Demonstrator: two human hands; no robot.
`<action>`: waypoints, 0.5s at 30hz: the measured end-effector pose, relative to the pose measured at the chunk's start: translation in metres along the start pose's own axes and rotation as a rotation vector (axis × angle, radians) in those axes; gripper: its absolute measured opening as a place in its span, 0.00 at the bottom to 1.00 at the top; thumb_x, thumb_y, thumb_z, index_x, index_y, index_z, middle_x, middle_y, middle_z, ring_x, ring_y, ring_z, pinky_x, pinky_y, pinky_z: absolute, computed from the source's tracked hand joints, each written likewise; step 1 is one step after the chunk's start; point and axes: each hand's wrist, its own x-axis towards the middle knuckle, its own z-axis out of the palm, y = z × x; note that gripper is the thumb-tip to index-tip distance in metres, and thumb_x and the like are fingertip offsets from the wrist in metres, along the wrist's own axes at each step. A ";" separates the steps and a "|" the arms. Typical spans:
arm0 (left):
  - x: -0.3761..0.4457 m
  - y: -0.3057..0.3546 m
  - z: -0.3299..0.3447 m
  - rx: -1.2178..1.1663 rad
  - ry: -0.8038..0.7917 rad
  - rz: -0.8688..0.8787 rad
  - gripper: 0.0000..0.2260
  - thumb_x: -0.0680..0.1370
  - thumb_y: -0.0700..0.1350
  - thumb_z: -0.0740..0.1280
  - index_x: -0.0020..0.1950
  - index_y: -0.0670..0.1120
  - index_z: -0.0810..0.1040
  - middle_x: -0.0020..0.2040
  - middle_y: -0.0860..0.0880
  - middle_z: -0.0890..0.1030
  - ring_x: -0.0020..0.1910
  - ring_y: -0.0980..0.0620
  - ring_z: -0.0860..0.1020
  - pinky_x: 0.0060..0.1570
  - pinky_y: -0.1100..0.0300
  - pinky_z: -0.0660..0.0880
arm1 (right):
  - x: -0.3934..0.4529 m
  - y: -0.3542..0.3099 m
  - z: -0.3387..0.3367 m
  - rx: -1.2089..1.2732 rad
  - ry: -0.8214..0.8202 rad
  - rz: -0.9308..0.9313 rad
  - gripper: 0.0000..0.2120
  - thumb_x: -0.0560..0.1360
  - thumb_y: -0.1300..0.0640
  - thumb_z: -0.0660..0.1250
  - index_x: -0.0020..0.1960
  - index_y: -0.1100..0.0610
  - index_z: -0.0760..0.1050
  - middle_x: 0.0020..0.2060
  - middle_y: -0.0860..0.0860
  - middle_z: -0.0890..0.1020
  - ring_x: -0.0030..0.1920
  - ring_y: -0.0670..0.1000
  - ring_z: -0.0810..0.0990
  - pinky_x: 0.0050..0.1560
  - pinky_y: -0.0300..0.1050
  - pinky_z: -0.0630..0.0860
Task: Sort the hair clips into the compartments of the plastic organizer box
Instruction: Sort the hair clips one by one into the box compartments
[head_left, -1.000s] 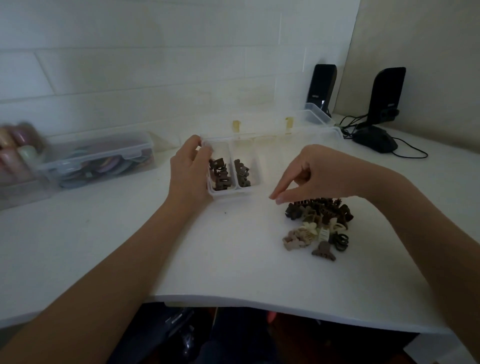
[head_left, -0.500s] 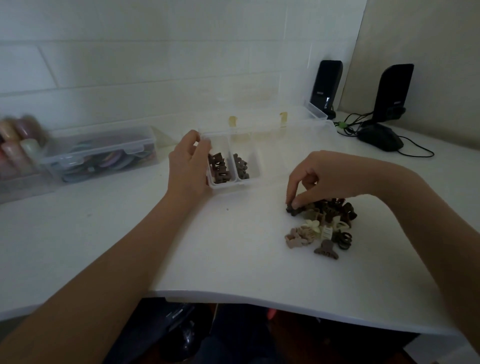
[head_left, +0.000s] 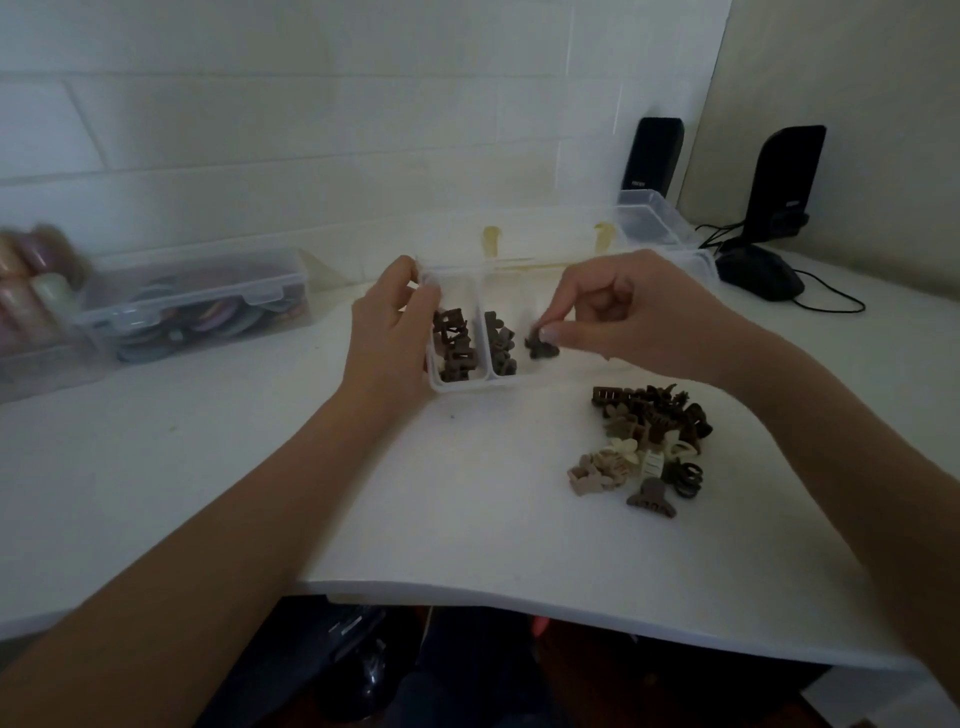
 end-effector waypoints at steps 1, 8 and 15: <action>-0.001 0.001 0.001 0.013 -0.018 0.019 0.15 0.79 0.36 0.58 0.33 0.49 0.63 0.24 0.58 0.68 0.26 0.62 0.64 0.27 0.71 0.60 | 0.001 0.001 0.005 -0.029 0.113 -0.022 0.05 0.71 0.55 0.72 0.41 0.56 0.80 0.24 0.49 0.73 0.24 0.43 0.65 0.28 0.30 0.64; -0.006 0.007 0.006 0.046 -0.060 0.062 0.10 0.76 0.42 0.57 0.34 0.49 0.62 0.28 0.54 0.66 0.27 0.61 0.65 0.28 0.70 0.61 | 0.002 -0.002 0.035 -0.527 0.373 -0.083 0.07 0.71 0.51 0.71 0.36 0.47 0.74 0.27 0.44 0.67 0.30 0.45 0.69 0.28 0.39 0.64; -0.004 0.005 0.006 0.049 -0.051 0.061 0.14 0.77 0.39 0.58 0.33 0.51 0.62 0.25 0.59 0.70 0.26 0.62 0.66 0.28 0.71 0.62 | 0.005 -0.007 0.036 -0.734 0.296 -0.054 0.09 0.75 0.48 0.65 0.52 0.46 0.82 0.38 0.46 0.69 0.39 0.47 0.69 0.28 0.34 0.56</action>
